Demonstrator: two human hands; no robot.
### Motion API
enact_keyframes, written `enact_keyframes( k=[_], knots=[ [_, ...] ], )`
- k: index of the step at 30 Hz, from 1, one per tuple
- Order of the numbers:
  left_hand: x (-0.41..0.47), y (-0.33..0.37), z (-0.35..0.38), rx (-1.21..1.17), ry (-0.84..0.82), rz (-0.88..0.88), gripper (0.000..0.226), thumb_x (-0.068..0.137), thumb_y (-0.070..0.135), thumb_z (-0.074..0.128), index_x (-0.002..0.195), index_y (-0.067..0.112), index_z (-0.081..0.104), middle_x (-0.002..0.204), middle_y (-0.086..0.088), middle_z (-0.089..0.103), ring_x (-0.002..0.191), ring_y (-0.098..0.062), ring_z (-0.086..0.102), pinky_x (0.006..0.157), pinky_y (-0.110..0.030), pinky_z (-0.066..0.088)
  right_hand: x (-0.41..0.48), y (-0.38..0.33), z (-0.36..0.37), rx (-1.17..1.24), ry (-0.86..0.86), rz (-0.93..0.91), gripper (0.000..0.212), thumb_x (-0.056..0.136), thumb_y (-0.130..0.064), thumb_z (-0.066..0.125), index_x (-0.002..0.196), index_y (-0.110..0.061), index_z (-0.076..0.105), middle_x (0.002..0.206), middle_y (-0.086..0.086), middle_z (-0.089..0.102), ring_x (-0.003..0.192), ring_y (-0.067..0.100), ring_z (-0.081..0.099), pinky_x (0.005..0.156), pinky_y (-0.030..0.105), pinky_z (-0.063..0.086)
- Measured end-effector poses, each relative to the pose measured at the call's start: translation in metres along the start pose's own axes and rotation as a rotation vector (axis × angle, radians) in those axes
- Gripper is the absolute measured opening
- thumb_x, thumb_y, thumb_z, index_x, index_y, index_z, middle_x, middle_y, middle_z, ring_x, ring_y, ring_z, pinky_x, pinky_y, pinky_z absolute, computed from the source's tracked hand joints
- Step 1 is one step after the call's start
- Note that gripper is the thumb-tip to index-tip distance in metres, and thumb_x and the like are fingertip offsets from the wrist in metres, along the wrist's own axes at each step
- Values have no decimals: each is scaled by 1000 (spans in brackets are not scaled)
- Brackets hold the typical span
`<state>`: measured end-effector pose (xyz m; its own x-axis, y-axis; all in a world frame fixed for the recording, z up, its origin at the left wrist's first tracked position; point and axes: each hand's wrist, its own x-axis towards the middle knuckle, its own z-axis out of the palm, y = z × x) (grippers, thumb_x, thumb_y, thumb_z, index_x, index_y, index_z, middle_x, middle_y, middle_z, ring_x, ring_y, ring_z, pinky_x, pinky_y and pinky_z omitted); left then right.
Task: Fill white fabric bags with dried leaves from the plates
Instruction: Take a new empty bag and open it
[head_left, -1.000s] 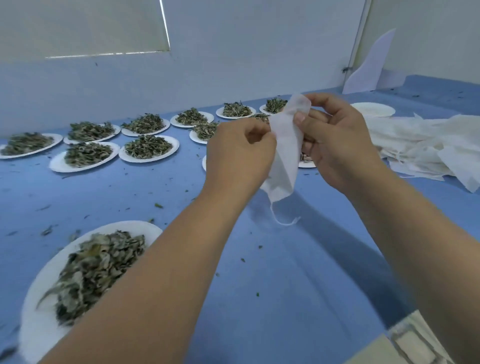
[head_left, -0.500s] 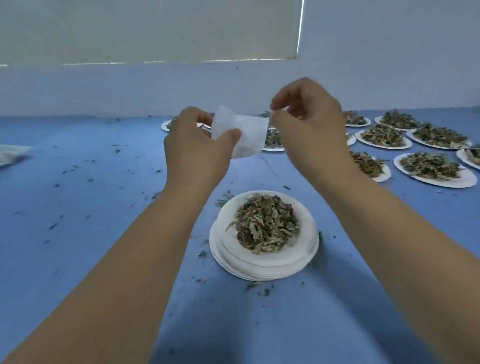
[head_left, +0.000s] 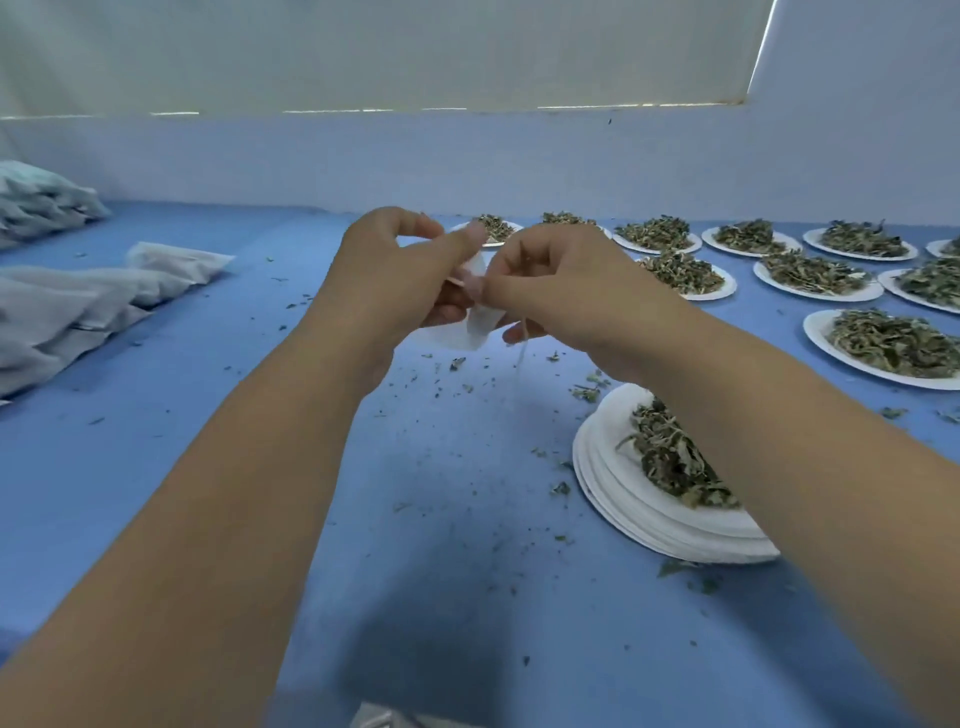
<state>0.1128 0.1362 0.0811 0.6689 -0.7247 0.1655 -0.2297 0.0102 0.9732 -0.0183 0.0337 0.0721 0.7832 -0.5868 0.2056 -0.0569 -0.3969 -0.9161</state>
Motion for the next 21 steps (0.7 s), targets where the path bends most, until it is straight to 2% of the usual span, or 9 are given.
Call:
enact_keyframes(
  k=[2, 5, 7, 10, 12, 15, 16, 18, 21],
  knots=[
    [-2, -4, -5, -45, -101, -42, 37, 83, 18, 81, 113, 14, 60, 87, -13, 77, 80, -23, 76, 73, -30, 62, 0, 3, 2, 15, 24, 33, 18, 88, -17, 78, 89, -3, 68, 80, 7, 77, 72, 15, 74, 71, 30, 60],
    [-4, -9, -7, 62, -55, -16, 23, 80, 8, 79, 99, 14, 69, 90, -15, 77, 75, -21, 75, 71, -29, 62, -1, 6, 3, 52, -8, 88, 15, 88, -18, 78, 85, -4, 72, 84, 10, 78, 74, 20, 75, 74, 32, 61],
    [-5, -10, -6, 159, -41, 1, 17, 79, 6, 78, 92, 16, 73, 87, -10, 77, 73, -17, 75, 68, -29, 62, -2, 7, 4, -45, 29, 85, 18, 86, -21, 80, 85, -3, 73, 82, 6, 78, 72, 14, 73, 70, 29, 59],
    [-6, -13, -4, 301, -5, 43, 8, 81, 21, 81, 82, 23, 73, 71, 1, 75, 70, -15, 75, 69, -38, 62, -7, 8, 6, -293, 33, 42, 19, 81, -32, 84, 87, -17, 73, 78, -5, 77, 63, 3, 65, 54, 17, 48],
    [-7, -15, -1, 395, 35, 99, 13, 84, 34, 78, 78, 25, 72, 64, 5, 73, 69, -17, 74, 69, -40, 60, -6, 10, 6, -399, 54, 0, 16, 82, -32, 84, 84, -21, 72, 72, -8, 74, 54, -5, 59, 46, 10, 40],
    [-10, -14, 3, 413, 100, 142, 17, 82, 37, 78, 73, 25, 72, 65, 4, 73, 65, -19, 72, 64, -38, 61, -7, 10, 4, -310, -17, 68, 19, 85, -36, 79, 85, -17, 74, 75, -6, 76, 70, -2, 70, 60, 17, 45],
    [-11, -13, 4, 381, 85, 128, 15, 82, 35, 79, 73, 25, 73, 67, 2, 74, 66, -21, 73, 68, -42, 63, -7, 11, 4, -257, -49, 109, 21, 87, -36, 77, 84, -16, 74, 79, -5, 78, 79, 3, 74, 66, 23, 47],
    [-13, -11, 6, 374, 3, 100, 10, 83, 26, 78, 73, 24, 77, 69, -1, 75, 71, -26, 74, 76, -51, 62, -7, 14, 3, -189, -22, 134, 16, 87, -29, 74, 79, -16, 72, 80, -3, 78, 79, 8, 76, 68, 28, 48],
    [-15, -11, 10, 414, -46, 51, 23, 78, 9, 68, 75, 30, 78, 72, -7, 75, 73, -31, 75, 82, -56, 60, -7, 16, 5, -268, 54, 76, 18, 80, -28, 82, 82, -16, 70, 72, -4, 77, 61, -2, 69, 50, 16, 44]
  ],
)
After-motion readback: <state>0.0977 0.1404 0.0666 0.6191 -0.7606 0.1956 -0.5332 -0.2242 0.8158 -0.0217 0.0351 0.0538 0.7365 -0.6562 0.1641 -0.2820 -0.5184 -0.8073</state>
